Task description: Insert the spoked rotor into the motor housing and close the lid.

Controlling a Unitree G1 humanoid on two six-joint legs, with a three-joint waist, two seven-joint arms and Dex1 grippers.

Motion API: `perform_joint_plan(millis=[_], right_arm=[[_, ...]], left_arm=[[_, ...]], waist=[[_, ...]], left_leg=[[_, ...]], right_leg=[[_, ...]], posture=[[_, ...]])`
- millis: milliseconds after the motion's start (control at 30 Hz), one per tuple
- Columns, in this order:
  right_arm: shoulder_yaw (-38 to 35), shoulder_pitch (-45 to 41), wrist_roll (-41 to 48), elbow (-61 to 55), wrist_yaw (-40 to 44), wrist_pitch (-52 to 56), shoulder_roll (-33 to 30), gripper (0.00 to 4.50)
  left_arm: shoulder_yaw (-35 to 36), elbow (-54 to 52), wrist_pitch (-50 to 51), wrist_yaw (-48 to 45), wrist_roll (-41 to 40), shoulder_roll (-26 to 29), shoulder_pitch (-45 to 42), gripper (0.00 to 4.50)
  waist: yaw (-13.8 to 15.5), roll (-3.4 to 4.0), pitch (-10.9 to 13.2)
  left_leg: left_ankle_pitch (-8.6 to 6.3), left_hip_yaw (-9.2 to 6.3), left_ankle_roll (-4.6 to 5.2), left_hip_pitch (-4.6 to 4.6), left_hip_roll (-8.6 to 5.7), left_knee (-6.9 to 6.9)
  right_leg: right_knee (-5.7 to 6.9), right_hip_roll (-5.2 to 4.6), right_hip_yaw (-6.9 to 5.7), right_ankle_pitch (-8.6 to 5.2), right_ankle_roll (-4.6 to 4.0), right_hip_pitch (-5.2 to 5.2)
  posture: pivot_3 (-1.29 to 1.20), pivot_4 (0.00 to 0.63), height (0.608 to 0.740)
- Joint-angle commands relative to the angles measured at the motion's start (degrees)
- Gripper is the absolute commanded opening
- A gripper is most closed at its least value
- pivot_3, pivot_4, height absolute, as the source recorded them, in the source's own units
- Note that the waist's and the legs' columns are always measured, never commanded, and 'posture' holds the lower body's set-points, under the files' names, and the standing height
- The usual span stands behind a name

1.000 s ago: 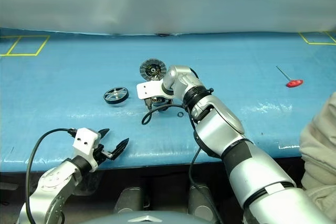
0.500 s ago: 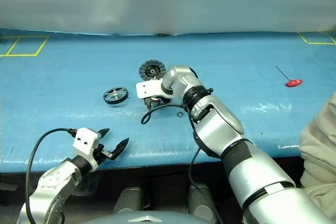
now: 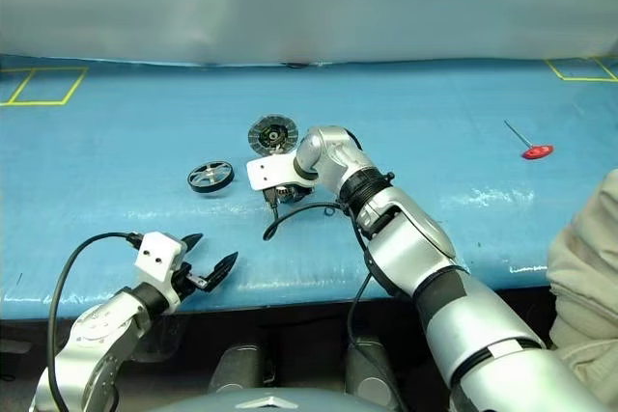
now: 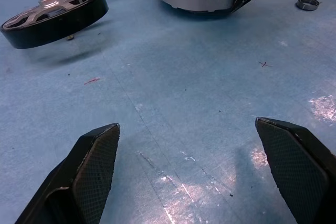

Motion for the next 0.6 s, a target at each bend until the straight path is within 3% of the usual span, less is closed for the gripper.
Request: perform_joint_plan(millis=[33, 267, 600], right_arm=[[0.90, 2.82, 0.26, -6.72, 2.77, 1.76, -0.50, 2.18], [2.65, 9.34, 0.24, -21.28, 8.30, 7.06, -4.23, 2.18], [3.64, 15.25, 1.54, -33.32, 11.70, 13.51, -6.55, 2.18]], left_arm=[[-0.06, -0.34, -0.34, -0.23, 0.16, 0.33, -0.49, 4.50], [-0.53, 0.09, -0.25, -0.26, 0.31, 0.15, -0.77, 4.50], [-1.07, -0.08, -0.03, -0.23, 0.32, 0.39, -0.69, 4.50]], waist=[[0.00, 0.00, 0.00], [0.11, -0.02, -0.02], [0.16, -0.04, -0.03]], left_leg=[[0.00, 0.01, 0.00, 0.04, 0.00, 0.00], [0.00, 0.00, -0.02, 0.10, 0.00, -0.01], [-0.02, 0.02, -0.08, 0.39, 0.01, -0.01]], right_leg=[[0.01, 0.00, 0.00, 0.00, -0.01, 0.02], [0.03, 0.00, 0.00, -0.02, -0.03, 0.08], [0.03, 0.00, 0.01, -0.06, -0.07, 0.09]], posture=[[0.00, 0.150, 0.740], [0.00, 0.150, 0.740], [0.00, 0.150, 0.740]])
